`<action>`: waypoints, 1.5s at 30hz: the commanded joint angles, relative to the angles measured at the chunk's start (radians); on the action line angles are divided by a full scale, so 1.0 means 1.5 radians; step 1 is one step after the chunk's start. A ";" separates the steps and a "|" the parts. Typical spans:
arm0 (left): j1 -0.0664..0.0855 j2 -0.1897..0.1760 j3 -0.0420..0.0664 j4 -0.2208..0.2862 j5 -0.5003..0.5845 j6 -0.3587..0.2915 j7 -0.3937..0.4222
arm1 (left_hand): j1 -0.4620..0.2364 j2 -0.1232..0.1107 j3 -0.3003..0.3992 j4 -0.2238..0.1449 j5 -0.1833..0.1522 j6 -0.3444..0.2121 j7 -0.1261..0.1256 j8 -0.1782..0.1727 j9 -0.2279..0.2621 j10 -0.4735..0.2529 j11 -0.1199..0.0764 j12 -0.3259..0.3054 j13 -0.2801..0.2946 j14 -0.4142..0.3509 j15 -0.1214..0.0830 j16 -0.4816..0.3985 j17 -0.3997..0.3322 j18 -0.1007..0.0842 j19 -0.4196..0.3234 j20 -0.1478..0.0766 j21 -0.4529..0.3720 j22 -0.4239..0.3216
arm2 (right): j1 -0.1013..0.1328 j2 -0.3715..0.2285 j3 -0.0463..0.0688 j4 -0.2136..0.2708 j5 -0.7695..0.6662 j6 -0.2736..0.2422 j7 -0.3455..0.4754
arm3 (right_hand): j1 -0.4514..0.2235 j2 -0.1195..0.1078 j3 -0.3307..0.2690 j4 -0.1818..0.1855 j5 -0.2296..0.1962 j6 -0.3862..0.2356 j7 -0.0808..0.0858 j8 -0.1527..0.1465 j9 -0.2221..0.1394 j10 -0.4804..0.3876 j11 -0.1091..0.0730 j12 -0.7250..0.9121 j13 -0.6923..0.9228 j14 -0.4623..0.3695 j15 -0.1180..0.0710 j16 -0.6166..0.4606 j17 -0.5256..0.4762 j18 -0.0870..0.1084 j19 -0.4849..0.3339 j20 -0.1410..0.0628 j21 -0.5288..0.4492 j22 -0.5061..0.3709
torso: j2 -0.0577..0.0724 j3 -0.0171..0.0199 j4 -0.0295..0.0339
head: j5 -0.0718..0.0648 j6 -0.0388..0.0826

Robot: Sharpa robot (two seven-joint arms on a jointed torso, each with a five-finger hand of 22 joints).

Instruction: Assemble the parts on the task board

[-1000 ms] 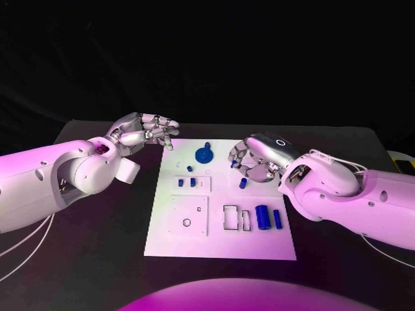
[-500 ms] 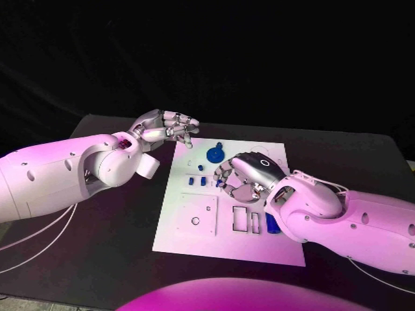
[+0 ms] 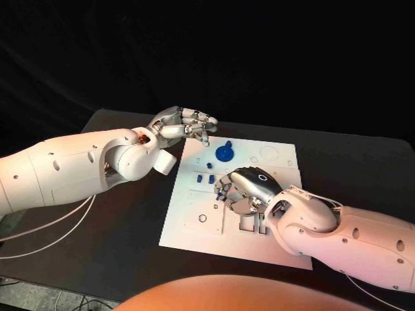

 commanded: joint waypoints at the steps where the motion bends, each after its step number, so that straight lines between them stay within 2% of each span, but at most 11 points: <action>1: 0.000 0.003 0.000 0.000 0.005 0.010 0.004 | 0.003 0.002 -0.003 -0.002 0.001 0.001 0.005 -0.003 0.000 -0.003 0.000 -0.004 0.000 -0.004 0.001 -0.002 0.001 0.001 -0.003 0.003 0.000 0.001 | -0.003 0.005 0.000 -0.004 -0.010 0.014 0.001 | 0.004 0.002 0.001 -0.004 0.002 0.001 0.004 0.002 0.001 -0.001 -0.001 0.002 0.000 0.037 -0.001 -0.004 0.022 -0.005 0.032 -0.004 -0.005 0.118 | 0.000 0.0001 -0.0004 | 0.007 -0.006; 5: 0.000 0.004 0.000 0.000 0.005 0.010 0.005 | 0.003 0.002 -0.003 -0.002 0.001 0.001 0.005 -0.004 0.000 -0.003 0.000 -0.004 0.000 -0.005 0.001 -0.002 0.001 0.001 -0.004 0.003 0.000 0.001 | -0.006 0.009 -0.002 -0.010 -0.014 0.017 -0.003 | 0.004 0.002 0.001 -0.004 0.002 0.001 0.004 0.002 0.001 -0.001 -0.001 0.002 0.000 0.037 -0.001 -0.004 0.022 -0.005 0.032 -0.004 -0.005 0.118 | -0.001 0.0001 -0.0004 | 0.010 -0.008; 11: 0.000 0.004 0.000 -0.001 0.005 0.009 0.005 | 0.003 0.003 -0.003 -0.002 0.001 0.001 0.005 -0.004 0.000 -0.003 0.000 -0.004 0.000 -0.005 0.001 -0.002 0.001 0.001 -0.004 0.003 0.000 0.001 | -0.007 0.010 -0.003 -0.013 -0.018 0.026 -0.007 | 0.003 0.001 0.000 -0.004 0.002 0.000 0.005 0.002 0.001 -0.001 -0.001 0.002 0.000 0.036 -0.001 -0.005 0.020 -0.005 0.031 -0.004 -0.006 0.117 | 0.000 -0.0003 -0.0008 | 0.008 -0.012; 16: 0.000 0.005 0.000 -0.002 0.017 0.010 0.004 | 0.003 0.004 -0.003 -0.002 0.001 0.001 0.005 -0.004 0.000 -0.003 0.000 -0.004 0.000 -0.005 0.001 -0.002 0.002 0.001 -0.004 0.003 0.000 0.001 | -0.008 0.011 -0.003 -0.012 -0.019 0.033 -0.007 | 0.002 0.001 0.000 -0.004 0.002 -0.001 0.005 0.002 0.001 -0.002 0.000 0.001 0.000 0.036 0.000 -0.005 0.020 -0.005 0.031 -0.004 -0.008 0.117 | 0.000 0.0000 -0.0006 | 0.011 -0.013; 30: 0.000 0.005 0.000 -0.007 0.038 0.012 0.002 | 0.003 0.004 -0.003 -0.001 0.001 0.001 0.005 -0.004 0.000 -0.003 0.000 -0.004 0.000 -0.006 0.002 -0.002 0.002 0.001 -0.005 0.003 0.000 0.001 | -0.011 0.015 -0.004 -0.011 -0.020 0.037 -0.004 | 0.001 0.000 0.000 -0.005 0.002 -0.001 0.005 0.001 0.001 -0.002 0.000 0.001 0.000 0.036 0.000 -0.006 0.019 -0.005 0.031 -0.004 -0.008 0.117 | -0.001 0.0001 -0.0003 | 0.013 -0.015; 32: 0.000 0.005 0.000 -0.007 0.038 0.013 0.001 | 0.002 0.004 -0.003 -0.001 0.001 0.001 0.005 -0.004 0.000 -0.003 0.000 -0.004 0.001 -0.006 0.002 -0.002 0.002 0.001 -0.005 0.003 0.000 0.001 | -0.011 0.015 -0.005 -0.013 -0.019 0.039 -0.006 | 0.001 0.000 0.000 -0.005 0.002 -0.001 0.005 0.001 0.001 -0.002 0.000 0.001 0.000 0.036 0.000 -0.006 0.019 -0.005 0.031 -0.004 -0.008 0.117 | -0.001 -0.0005 -0.0006 | 0.010 -0.017; 35: 0.000 0.006 0.000 -0.007 0.039 0.014 0.000 | 0.002 0.004 -0.003 -0.001 0.001 0.001 0.005 -0.004 0.000 -0.003 0.000 -0.004 0.001 -0.006 0.002 -0.002 0.002 0.001 -0.005 0.003 0.000 0.001 | -0.011 0.015 -0.005 -0.014 -0.019 0.041 -0.007 | 0.001 0.000 0.000 -0.005 0.002 -0.001 0.005 0.001 0.001 -0.002 0.000 0.001 0.000 0.036 0.000 -0.006 0.019 -0.005 0.031 -0.004 -0.008 0.117 | -0.001 -0.0007 -0.0006 | 0.010 -0.016; 39: 0.000 0.006 0.000 -0.008 0.039 0.015 -0.001 | 0.001 0.004 -0.004 0.000 0.001 0.001 0.005 -0.005 0.000 -0.004 0.000 -0.004 0.001 -0.006 0.002 -0.002 0.002 0.001 -0.006 0.004 -0.001 0.001 | -0.011 0.015 -0.005 -0.016 -0.019 0.044 -0.008 | 0.001 0.000 0.000 -0.005 0.002 -0.001 0.005 0.001 0.001 -0.002 0.000 0.001 0.000 0.036 0.000 -0.006 0.019 -0.005 0.031 -0.004 -0.008 0.117 | 0.000 0.0001 -0.0007 | 0.011 -0.017; 45: 0.000 0.006 0.000 -0.010 0.039 0.016 -0.003 | 0.000 0.004 -0.005 0.000 0.001 0.001 0.005 -0.005 0.000 -0.004 0.000 -0.005 0.001 -0.007 0.002 -0.002 0.003 0.001 -0.006 0.004 -0.001 0.001 | -0.012 0.016 -0.005 -0.018 -0.018 0.050 -0.008 | 0.001 0.000 0.000 -0.005 0.002 -0.001 0.005 0.001 0.001 -0.002 0.000 0.001 0.000 0.036 0.000 -0.006 0.019 -0.005 0.031 -0.004 -0.008 0.117 | 0.000 0.0000 -0.0007 | 0.011 -0.018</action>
